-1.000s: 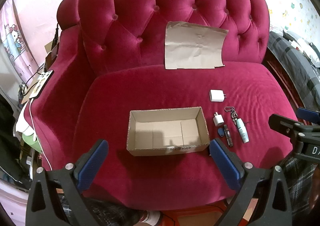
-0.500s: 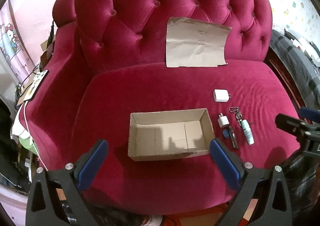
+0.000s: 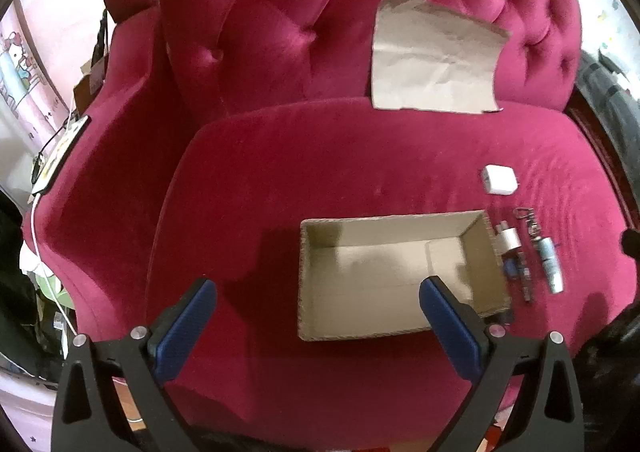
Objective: Organize rigid objects
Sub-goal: 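Move the left gripper to the cardboard box wall and grip it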
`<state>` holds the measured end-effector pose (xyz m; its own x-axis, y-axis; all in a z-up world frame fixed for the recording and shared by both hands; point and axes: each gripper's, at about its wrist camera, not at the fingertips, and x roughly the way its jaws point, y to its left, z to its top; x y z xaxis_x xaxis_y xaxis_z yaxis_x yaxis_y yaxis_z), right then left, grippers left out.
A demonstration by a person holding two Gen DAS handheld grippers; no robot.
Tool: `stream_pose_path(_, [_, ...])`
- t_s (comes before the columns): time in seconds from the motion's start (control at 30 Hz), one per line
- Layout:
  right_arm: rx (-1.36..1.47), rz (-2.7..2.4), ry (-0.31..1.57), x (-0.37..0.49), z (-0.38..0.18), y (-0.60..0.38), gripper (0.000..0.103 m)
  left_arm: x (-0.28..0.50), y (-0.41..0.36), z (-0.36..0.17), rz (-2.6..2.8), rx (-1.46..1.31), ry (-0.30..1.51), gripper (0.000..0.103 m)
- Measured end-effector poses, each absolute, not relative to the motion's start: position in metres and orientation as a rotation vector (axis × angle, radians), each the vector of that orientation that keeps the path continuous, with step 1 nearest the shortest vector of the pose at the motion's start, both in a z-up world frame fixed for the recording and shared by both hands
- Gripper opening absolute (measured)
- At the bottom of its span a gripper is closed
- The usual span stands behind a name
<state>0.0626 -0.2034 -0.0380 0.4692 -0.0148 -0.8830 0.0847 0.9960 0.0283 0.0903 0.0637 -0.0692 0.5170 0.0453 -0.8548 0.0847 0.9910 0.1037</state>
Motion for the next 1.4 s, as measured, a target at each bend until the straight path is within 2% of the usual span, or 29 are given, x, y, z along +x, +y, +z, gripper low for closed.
stream_pose_path(0.57, [0.07, -0.112, 1.177, 0.095, -0.091, -0.22, 0.103, 0.136, 0.093, -0.157, 0.009, 0.166, 1.139, 0.103])
stream_pose_path(0.87, [0.069, -0.114, 1.221, 0.105, -0.112, -0.222, 0.103, 0.147, 0.105, -0.186, 0.007, 0.138, 1.195, 0.103])
stream_pose_path(1.0, [0.074, -0.119, 1.232, 0.108, -0.116, -0.225, 0.103, 0.15, 0.104, -0.192, -0.011, 0.129, 1.195, 0.099])
stream_pose_path(1.1, [0.081, -0.123, 1.234, 0.11, -0.118, -0.227, 0.103, 0.15, 0.101, -0.193, -0.028, 0.138, 1.188, 0.086])
stream_pose_path(1.2, [0.083, -0.125, 1.238, 0.111, -0.121, -0.228, 0.103, 0.153, 0.099, -0.196, -0.05, 0.134, 1.201, 0.064])
stream_pose_path(1.27, [0.084, -0.128, 1.24, 0.111, -0.122, -0.229, 0.103, 0.153, 0.098, -0.199, -0.066, 0.131, 1.214, 0.042])
stream_pose_path(1.3, [0.086, -0.128, 1.242, 0.112, -0.123, -0.229, 0.103, 0.154, 0.098, -0.201, -0.075, 0.128, 1.222, 0.036])
stream_pose_path(1.37, [0.088, -0.129, 1.243, 0.112, -0.124, -0.23, 0.103, 0.155, 0.097, -0.205, -0.097, 0.12, 1.239, 0.019])
stream_pose_path(1.4, [0.089, -0.129, 1.243, 0.112, -0.124, -0.231, 0.103, 0.155, 0.096, -0.206, -0.103, 0.116, 1.242, 0.015])
